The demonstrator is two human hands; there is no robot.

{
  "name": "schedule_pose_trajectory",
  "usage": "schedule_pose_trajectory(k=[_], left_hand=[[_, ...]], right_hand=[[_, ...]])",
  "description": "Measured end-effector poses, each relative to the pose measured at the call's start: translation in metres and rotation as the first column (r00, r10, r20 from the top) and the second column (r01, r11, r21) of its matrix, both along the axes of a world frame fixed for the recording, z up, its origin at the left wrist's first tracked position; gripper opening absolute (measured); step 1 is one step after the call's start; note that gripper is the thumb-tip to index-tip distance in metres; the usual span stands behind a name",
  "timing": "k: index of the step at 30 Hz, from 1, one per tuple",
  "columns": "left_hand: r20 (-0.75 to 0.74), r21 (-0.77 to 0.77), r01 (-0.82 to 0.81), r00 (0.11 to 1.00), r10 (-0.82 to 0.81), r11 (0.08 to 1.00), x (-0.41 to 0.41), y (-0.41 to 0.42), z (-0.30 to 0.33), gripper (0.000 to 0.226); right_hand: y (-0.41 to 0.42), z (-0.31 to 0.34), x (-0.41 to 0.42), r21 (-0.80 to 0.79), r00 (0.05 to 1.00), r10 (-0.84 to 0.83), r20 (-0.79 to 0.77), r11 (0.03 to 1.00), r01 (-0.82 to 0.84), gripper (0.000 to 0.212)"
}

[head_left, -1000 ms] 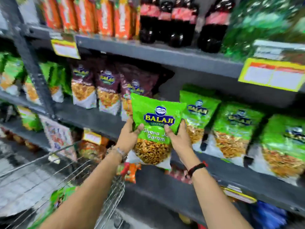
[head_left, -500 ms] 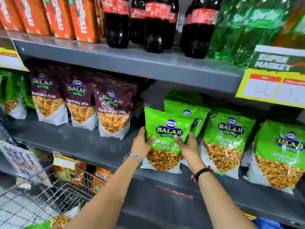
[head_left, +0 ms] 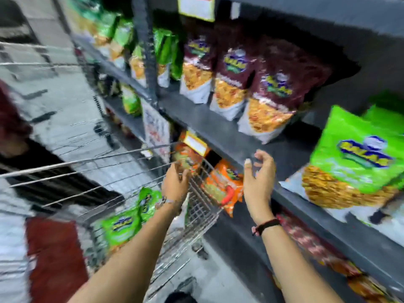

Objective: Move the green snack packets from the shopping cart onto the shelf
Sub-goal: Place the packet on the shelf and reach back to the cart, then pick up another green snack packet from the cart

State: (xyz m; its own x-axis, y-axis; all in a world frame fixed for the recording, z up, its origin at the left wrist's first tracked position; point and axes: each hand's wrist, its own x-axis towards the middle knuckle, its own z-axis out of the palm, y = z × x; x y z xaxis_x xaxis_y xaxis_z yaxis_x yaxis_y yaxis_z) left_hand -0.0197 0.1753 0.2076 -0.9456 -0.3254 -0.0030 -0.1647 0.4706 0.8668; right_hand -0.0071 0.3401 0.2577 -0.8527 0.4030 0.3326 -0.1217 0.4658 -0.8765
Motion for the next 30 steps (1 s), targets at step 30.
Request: schedule_pose_trajectory(k=[30], left_hand=[[0.709, 0.297, -0.387, 0.702, 0.07, 0.873, -0.066, -0.083, -0.305, 0.055]], right_hand=[[-0.092, -0.375, -0.114, -0.091, 0.045, 0.146, 0.988, 0.798, -0.596, 0.053]])
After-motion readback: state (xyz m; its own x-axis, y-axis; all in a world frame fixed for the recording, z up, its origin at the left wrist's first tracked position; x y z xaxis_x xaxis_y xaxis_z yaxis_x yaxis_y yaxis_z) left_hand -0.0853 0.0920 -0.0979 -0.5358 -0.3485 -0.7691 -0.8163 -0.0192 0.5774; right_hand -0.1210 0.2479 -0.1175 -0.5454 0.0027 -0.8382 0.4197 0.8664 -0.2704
